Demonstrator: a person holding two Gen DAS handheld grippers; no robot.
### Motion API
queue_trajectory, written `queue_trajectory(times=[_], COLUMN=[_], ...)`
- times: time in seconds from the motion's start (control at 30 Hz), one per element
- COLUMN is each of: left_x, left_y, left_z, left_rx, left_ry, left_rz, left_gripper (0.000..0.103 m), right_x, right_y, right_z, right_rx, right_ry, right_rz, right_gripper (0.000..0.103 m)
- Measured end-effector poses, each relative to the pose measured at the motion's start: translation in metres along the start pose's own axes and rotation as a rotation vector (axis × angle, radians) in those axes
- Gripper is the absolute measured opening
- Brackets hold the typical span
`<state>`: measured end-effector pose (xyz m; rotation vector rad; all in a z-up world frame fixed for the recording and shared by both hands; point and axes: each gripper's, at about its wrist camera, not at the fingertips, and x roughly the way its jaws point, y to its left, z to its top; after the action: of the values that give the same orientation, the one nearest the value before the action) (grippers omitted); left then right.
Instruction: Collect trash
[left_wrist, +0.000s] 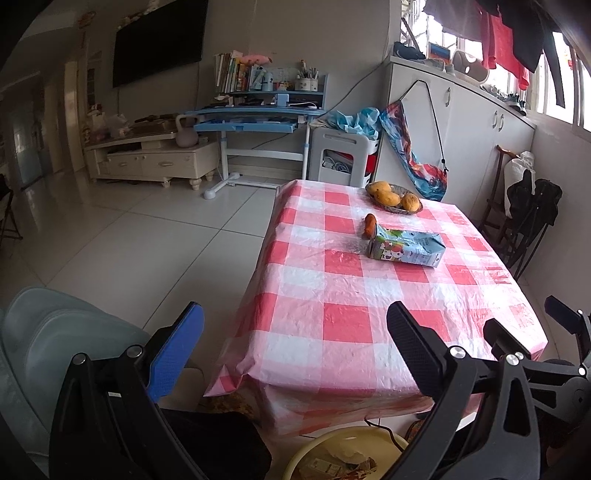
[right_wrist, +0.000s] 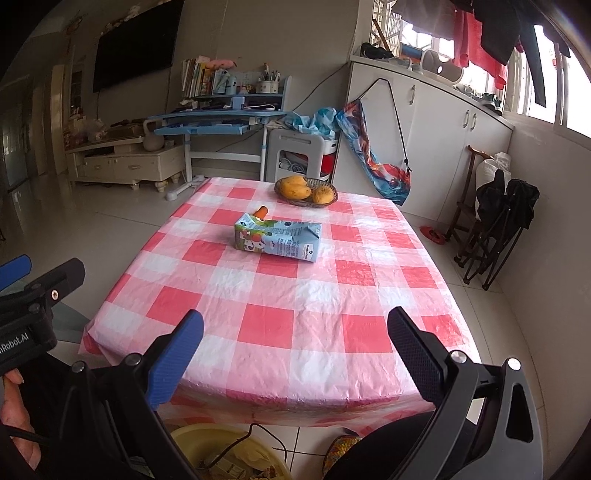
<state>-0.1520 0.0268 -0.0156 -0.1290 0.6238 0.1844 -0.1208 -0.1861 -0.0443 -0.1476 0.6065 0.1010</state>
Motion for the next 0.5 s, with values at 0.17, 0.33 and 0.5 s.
queue_trajectory(times=[0.17,0.33,0.5], left_x=[-0.001,-0.005,-0.016], left_y=[0.001,0.0,-0.014], left_z=[0.0,0.0,-0.002], left_rx=[-0.009,-0.027,0.019], left_ry=[-0.006,-0.003,-0.048], left_rz=[-0.004,-0.023,-0.021], left_gripper=[0.096,0.096,0.096], right_x=[0.0,-0.007,0.004], right_y=[-0.001,0.003,0.001], right_z=[-0.001,-0.001,-0.027], right_rx=[0.0,-0.003,-0.067], right_ry=[0.005,-0.026,-0.018], right_rz=[0.0,0.041,0.023], right_gripper=[0.095,0.095,0.095])
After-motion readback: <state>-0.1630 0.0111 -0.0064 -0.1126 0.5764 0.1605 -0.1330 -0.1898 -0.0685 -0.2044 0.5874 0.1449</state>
